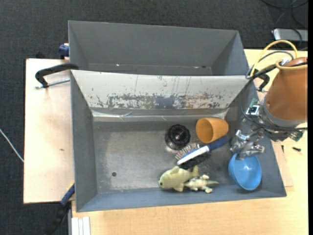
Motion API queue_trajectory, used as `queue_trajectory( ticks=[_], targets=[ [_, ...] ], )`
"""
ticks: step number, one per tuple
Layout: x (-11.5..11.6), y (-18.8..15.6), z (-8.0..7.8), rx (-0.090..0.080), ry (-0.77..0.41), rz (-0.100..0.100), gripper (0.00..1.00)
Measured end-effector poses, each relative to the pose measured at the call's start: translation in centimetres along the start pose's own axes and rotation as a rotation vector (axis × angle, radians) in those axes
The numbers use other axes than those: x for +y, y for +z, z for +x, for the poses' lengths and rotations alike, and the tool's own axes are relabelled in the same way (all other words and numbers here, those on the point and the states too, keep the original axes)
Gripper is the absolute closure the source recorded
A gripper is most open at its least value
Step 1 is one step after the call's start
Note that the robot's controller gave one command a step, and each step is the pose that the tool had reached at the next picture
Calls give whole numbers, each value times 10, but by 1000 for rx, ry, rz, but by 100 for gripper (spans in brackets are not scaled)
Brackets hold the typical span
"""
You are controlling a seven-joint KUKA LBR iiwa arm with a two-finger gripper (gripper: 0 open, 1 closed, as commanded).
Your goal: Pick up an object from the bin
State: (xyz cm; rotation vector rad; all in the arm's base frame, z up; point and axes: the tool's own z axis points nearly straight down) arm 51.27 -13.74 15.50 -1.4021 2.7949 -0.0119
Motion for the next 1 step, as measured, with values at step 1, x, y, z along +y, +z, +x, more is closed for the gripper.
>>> queue_trajectory(
  ticks=[1],
  targets=[
    [-2, -40, -3, 4, 2, -5, 100]
  ],
)
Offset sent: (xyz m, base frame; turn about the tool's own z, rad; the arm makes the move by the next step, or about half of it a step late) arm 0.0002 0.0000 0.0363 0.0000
